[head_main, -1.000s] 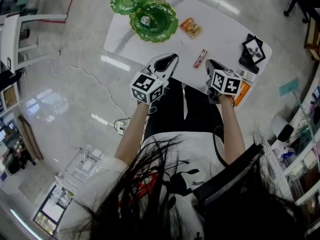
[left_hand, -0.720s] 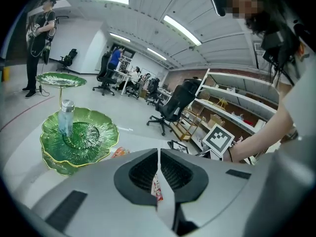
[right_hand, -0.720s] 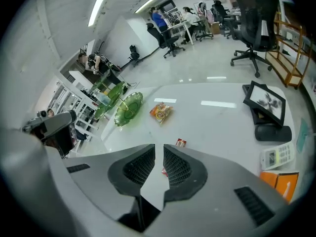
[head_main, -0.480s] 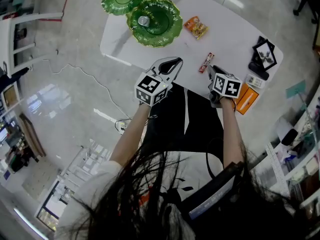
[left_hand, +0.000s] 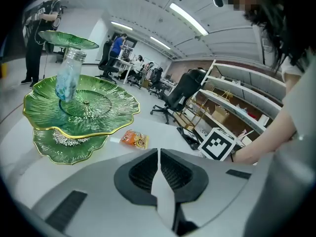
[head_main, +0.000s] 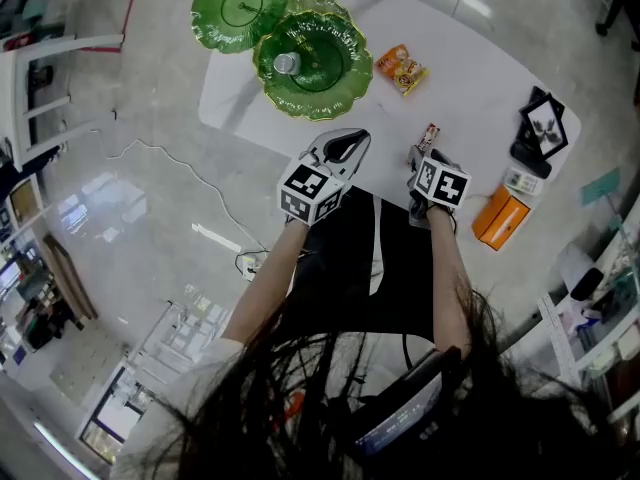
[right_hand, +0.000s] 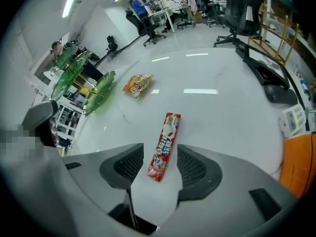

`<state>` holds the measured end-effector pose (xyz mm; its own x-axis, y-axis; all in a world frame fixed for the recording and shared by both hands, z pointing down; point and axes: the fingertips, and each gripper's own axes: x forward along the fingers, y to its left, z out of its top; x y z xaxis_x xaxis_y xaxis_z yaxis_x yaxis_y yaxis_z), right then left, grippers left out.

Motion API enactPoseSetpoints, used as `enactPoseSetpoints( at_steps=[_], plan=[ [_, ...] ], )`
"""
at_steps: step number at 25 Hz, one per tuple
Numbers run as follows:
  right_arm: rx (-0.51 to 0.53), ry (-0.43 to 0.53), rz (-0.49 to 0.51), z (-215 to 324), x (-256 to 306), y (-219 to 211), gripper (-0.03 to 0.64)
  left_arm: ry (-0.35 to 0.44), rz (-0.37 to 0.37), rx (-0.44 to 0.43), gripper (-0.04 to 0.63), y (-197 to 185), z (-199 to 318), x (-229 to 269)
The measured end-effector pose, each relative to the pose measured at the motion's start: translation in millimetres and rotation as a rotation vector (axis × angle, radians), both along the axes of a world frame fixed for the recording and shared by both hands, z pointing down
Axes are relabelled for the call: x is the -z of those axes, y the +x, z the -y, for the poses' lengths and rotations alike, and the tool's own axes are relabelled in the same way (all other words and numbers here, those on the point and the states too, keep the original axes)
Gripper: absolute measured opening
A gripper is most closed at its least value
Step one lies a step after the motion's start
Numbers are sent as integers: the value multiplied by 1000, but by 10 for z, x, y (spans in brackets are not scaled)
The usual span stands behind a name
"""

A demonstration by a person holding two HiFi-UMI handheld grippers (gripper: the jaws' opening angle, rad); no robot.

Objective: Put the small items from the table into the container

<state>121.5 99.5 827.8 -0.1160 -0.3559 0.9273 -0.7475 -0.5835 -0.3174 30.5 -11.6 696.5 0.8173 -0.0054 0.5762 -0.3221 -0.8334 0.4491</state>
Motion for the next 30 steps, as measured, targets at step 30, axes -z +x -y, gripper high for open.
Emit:
enactPoseSetpoints(
  at_steps=[30],
  plan=[
    [136, 78, -124, 188, 850, -198, 110, 32, -6, 199, 9, -845, 424, 397]
  ],
)
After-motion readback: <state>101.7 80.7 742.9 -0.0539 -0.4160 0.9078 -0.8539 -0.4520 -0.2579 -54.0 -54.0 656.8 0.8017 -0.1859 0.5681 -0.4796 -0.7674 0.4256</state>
